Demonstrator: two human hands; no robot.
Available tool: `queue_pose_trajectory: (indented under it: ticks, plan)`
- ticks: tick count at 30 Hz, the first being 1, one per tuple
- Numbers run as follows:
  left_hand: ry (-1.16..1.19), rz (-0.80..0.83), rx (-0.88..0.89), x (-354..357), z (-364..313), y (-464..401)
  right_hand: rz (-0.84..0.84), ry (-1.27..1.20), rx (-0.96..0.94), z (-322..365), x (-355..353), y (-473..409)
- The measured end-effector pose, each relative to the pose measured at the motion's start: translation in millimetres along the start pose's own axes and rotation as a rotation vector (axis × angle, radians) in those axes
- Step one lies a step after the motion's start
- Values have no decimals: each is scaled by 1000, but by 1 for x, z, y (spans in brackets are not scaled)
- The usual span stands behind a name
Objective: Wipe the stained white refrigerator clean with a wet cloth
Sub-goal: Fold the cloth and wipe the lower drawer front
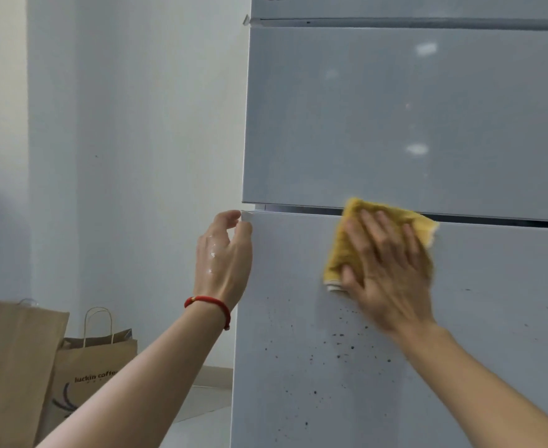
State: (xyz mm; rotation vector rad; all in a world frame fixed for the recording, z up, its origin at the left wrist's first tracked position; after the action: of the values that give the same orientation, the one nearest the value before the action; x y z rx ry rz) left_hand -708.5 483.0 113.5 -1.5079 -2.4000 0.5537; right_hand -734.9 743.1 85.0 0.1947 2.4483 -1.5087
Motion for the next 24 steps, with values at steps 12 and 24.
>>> queue_pose_trajectory:
  ticks: [12,24]
  plan:
    - [-193,-174,335,21,-13,51,107,-110,-276,114,29,-63]
    - [-337,1,618,155,-29,110,108,58,211,-184,-18,113]
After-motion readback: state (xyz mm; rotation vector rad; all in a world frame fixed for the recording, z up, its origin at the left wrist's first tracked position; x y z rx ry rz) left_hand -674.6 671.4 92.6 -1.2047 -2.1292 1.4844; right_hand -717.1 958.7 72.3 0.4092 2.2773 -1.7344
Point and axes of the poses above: each hand's wrist, its own y-axis away from the middle knuckle, its own x-axis out of the palm, z = x × y, the point moved 5 cm from there along -y, towards the middle knuckle, and after that the axes turned 11 degrees about -x, right-handed, at the moved point
